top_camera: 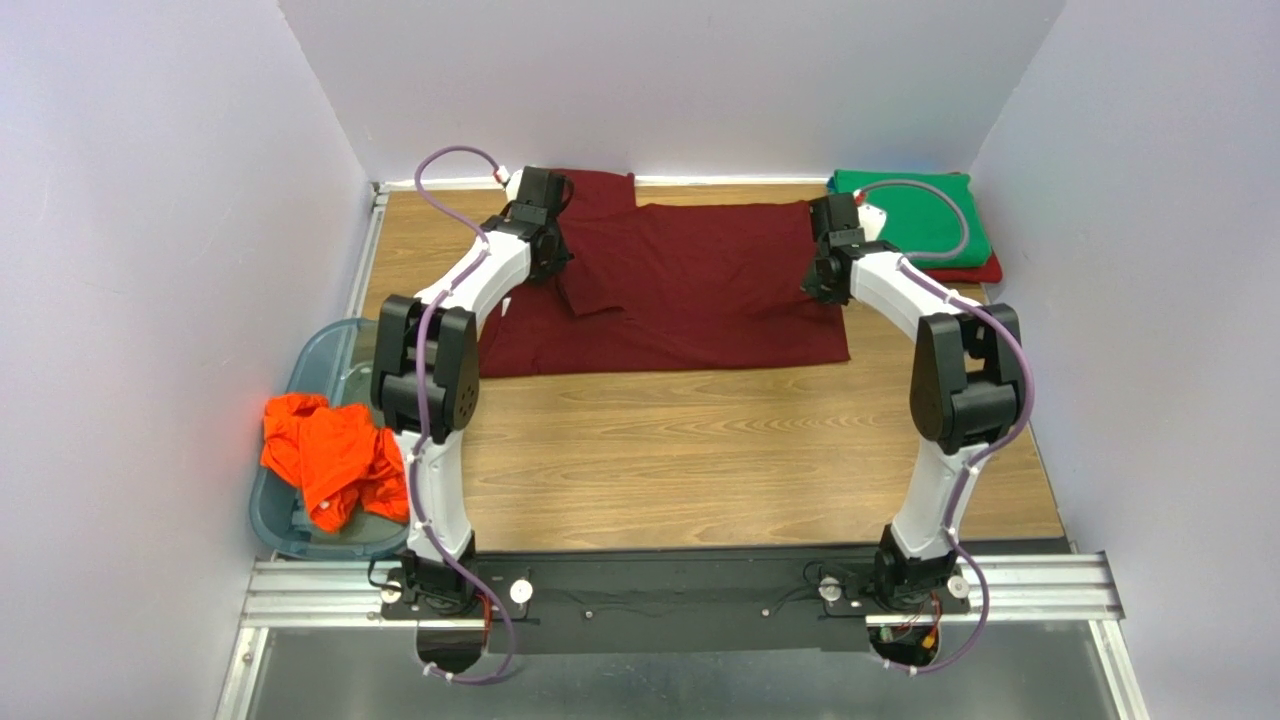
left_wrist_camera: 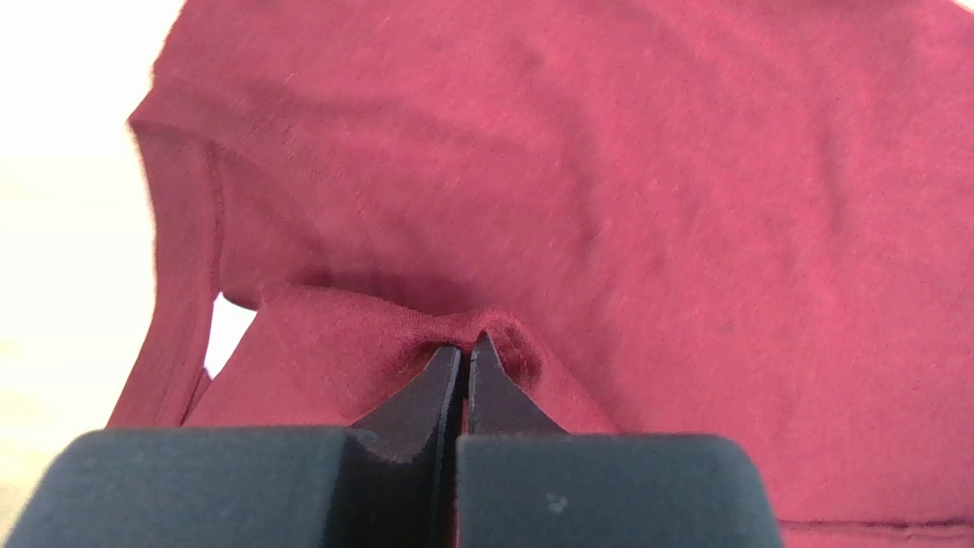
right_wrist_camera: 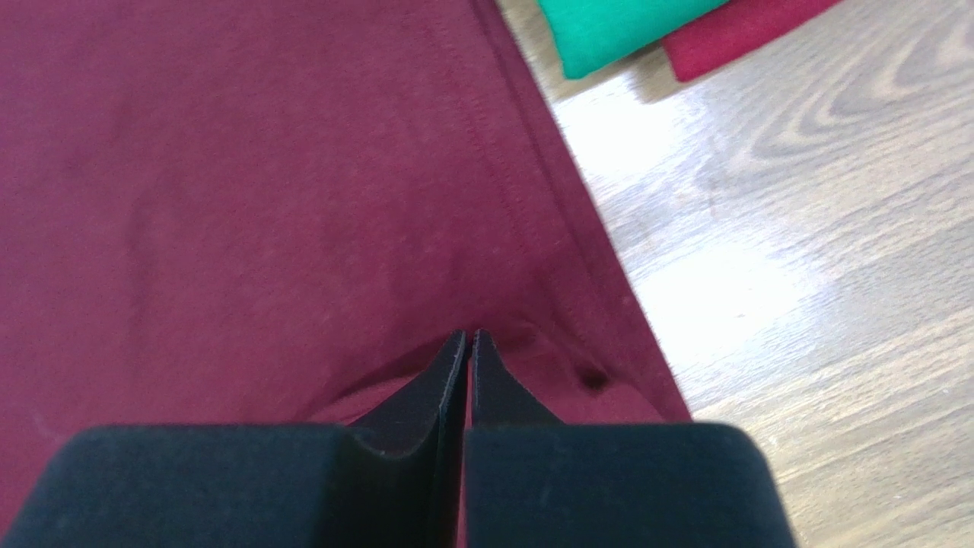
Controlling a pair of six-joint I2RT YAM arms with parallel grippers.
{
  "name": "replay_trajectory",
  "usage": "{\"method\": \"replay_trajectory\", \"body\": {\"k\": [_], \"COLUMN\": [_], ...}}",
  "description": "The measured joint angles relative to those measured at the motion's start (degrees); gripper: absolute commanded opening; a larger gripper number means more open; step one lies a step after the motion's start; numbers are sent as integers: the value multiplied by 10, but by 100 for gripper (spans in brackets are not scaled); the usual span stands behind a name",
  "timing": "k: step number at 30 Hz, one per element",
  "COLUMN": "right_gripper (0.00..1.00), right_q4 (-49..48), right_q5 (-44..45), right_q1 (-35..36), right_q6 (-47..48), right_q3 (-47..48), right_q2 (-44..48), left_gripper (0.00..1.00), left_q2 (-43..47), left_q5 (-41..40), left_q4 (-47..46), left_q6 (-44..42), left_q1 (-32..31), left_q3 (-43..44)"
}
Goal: Fold and stack the t-shirts
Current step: Fold the tshirt
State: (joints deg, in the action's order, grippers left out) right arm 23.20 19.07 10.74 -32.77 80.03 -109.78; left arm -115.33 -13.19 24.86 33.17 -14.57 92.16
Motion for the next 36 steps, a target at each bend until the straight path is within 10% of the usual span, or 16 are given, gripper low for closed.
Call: {"method": "replay_trajectory", "body": {"k": [6,9,10,11,16,36], "right_gripper": [19,23,27,47,100,100], "right_q4": [1,1,1,1,0,-68], "right_q5": [55,83,86,87,75,-180], "right_q1": [0,-1,-2,-2,-3,10], "right_q6": [-23,-30,-31,-32,-29,20], "right_q3": [11,26,30,34,39,-83], "right_q2": [-25,-31,-31,-31,-23,18], "left_gripper": [21,51,94,98,98,98], "left_q2": [-58,-77,-81,-85,-83,89], "left_q5": [17,24,24,24,24,137], "left_q4": [9,19,22,30,41,-82], "left_q6": [-9,-14,-16,-20,-19,17], "left_q1": [7,16,19,22,28,27], "left_q3": [79,114,122,132,125,-227]}}
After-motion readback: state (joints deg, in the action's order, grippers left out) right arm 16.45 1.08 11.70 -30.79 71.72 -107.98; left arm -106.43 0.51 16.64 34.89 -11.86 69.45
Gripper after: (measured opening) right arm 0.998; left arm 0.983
